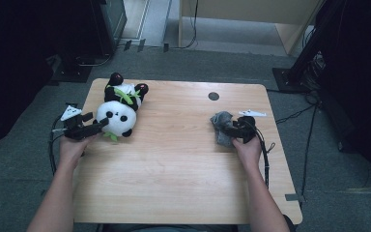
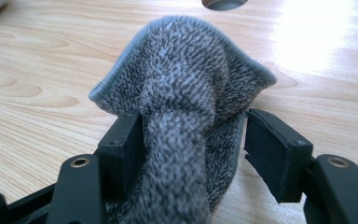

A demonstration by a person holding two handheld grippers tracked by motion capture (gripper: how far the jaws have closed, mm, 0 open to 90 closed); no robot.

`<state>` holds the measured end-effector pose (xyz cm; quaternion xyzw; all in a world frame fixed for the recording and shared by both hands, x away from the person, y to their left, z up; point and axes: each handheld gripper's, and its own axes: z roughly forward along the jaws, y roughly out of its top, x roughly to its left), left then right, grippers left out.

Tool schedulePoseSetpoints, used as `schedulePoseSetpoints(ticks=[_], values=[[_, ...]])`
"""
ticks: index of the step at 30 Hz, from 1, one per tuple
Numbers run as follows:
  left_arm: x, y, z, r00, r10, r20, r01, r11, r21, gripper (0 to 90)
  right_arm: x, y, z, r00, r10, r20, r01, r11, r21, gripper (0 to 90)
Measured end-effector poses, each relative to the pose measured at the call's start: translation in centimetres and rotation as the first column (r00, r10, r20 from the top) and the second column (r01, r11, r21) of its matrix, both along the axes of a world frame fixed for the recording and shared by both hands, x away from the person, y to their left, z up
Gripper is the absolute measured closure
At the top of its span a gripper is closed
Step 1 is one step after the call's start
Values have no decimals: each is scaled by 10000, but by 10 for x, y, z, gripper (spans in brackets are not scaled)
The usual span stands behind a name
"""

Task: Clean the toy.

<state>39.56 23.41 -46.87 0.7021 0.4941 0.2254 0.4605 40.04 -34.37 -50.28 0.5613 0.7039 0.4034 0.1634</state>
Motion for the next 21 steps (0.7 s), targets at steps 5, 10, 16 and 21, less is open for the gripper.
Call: schedulePoseSetpoints(ticks=[5, 10, 16, 21], values=[[-5, 0, 7, 9987, -505, -113, 504, 9987, -93, 215, -3, -2, 8, 9995, 28, 299, -29, 10000, 5, 378], [-7, -7, 9, 9968, -780, -199, 784, 9967, 191, 213, -7, -5, 16, 9989, 141, 450, -137, 9999, -99, 383], [-11, -13, 14, 9967, -798, -175, 804, 9960, 395, 214, -13, -6, 20, 9986, 295, 428, -287, 9994, -195, 387], [-22, -17, 21, 9956, -931, -104, 935, 9945, 479, 214, -17, -6, 23, 9988, 395, 288, -385, 9987, -339, 387]])
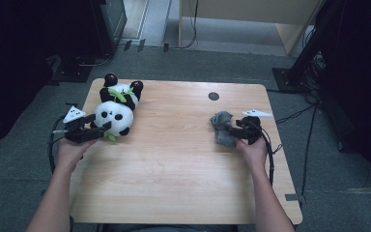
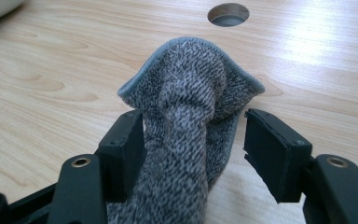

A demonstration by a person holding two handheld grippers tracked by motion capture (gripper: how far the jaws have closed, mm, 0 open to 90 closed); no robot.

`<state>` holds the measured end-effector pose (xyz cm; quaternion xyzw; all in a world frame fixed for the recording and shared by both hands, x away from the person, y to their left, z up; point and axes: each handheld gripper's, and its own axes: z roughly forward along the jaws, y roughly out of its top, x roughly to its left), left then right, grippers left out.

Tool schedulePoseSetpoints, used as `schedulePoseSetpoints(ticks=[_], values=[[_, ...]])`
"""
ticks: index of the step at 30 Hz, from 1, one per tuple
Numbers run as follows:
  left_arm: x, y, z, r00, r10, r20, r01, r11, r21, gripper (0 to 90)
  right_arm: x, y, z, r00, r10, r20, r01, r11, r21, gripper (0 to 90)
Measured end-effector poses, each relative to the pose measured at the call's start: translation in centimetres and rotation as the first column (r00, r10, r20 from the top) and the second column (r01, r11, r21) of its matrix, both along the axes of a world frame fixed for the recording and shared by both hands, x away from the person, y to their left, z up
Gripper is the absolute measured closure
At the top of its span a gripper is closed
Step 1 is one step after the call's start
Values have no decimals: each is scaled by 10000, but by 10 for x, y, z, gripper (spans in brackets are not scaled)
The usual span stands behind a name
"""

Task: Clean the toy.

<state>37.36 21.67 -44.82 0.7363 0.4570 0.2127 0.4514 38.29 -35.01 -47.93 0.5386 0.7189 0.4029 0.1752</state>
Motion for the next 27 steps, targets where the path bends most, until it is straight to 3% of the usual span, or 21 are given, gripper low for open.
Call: schedulePoseSetpoints(ticks=[9, 11, 17, 21, 23, 25, 27], values=[[-25, -11, 11, 9998, -177, 33, 176, 9997, 149, 221, -25, -9, 11, 9998, -2, 178, 5, 9999, -144, 388], [-33, -14, 14, 9993, -342, 128, 342, 9994, -10, 234, -31, -12, 12, 9996, -7, 271, 11, 9999, -172, 390], [-50, -30, 15, 9950, -948, 313, 946, 9955, 68, 244, -43, -27, 12, 9988, -333, 357, 338, 9993, -132, 405], [-57, -49, 6, 9869, -1596, 223, 1591, 9870, 232, 250, -48, -40, 7, 9971, -647, 400, 652, 9978, -104, 419], [-61, -58, 0, 9797, -2000, 118, 1994, 9791, 401, 251, -50, -46, 3, 9963, -780, 364, 783, 9969, -83, 420], [-62, -66, -8, 9718, -2353, -126, 2356, 9713, 311, 251, -51, -50, 0, 9953, -898, 354, 904, 9958, -159, 424], [-64, -75, -15, 9633, -2677, -187, 2683, 9618, 551, 252, -51, -53, -5, 9947, -995, 247, 1000, 9948, -206, 423]])
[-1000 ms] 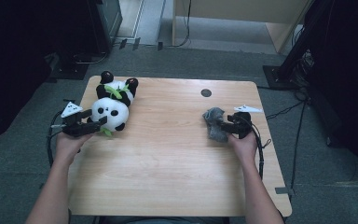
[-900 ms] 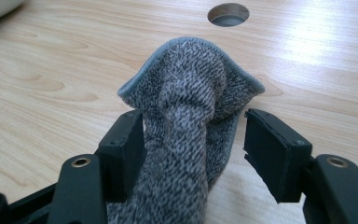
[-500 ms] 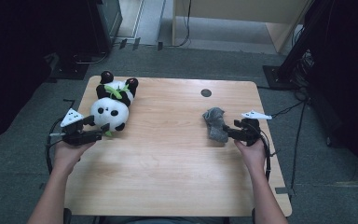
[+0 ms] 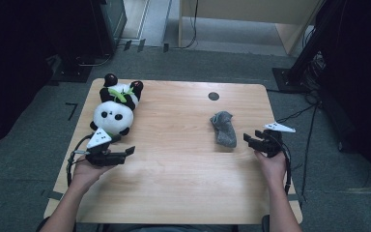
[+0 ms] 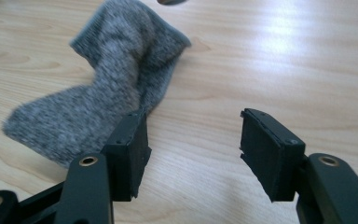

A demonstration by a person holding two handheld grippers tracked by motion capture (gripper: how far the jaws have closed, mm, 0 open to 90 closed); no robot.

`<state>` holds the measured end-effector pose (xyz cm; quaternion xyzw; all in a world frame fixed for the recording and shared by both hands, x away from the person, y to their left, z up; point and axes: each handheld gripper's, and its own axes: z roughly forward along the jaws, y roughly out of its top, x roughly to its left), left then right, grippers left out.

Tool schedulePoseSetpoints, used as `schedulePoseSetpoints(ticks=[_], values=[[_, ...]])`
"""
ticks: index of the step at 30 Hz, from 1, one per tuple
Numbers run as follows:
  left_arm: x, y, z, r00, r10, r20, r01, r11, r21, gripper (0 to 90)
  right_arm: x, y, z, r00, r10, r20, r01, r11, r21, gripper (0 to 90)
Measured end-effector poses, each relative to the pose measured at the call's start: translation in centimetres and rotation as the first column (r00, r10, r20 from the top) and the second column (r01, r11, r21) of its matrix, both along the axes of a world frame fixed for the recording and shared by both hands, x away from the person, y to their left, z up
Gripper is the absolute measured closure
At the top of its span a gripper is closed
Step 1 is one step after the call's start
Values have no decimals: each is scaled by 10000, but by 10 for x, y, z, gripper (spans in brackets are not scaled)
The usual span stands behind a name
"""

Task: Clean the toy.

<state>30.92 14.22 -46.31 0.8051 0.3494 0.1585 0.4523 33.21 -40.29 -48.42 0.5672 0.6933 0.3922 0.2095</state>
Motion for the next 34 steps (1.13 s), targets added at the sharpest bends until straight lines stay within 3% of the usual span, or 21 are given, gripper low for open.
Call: schedulePoseSetpoints(ticks=[3, 7, 12, 14, 18, 19, 20, 26, 34], values=[[0, -11, -11, 9986, -460, -248, 466, 9986, 233, 255, 0, -2, -8, 9997, -114, -236, 113, 9999, -77, 423], [2, -20, -25, 9941, -902, -595, 962, 9896, 1069, 256, 3, -1, -17, 9961, -226, -856, 193, 9991, -389, 429], [6, -21, -38, 9899, -952, -1049, 1099, 9833, 1451, 256, 9, 6, -28, 9934, -26, -1146, -127, 9911, -1323, 435], [6, -23, -42, 9892, -1003, -1069, 1178, 9780, 1724, 256, 9, 7, -31, 9962, 2, -870, -147, 9861, -1656, 431], [7, -27, -49, 9839, -1148, -1371, 1413, 9690, 2025, 255, 8, 2, -35, 9984, -125, -556, 47, 9903, -1387, 367], [6, -29, -51, 9855, -1252, -1146, 1475, 9658, 2133, 249, 7, 0, -37, 9991, -95, -409, 39, 9909, -1349, 347], [6, -29, -51, 9847, -1331, -1124, 1545, 9655, 2098, 249, 7, -2, -39, 9997, -57, -235, 26, 9916, -1290, 334], [9, -27, -54, 9883, -1160, -994, 1334, 9725, 1908, 209, 10, -6, -39, 9989, -345, -301, 303, 9909, -1313, 294], [8, -28, -54, 9908, -896, -1013, 1077, 9758, 1903, 190, 13, -4, -40, 9941, -974, -472, 901, 9864, -1376, 177]])
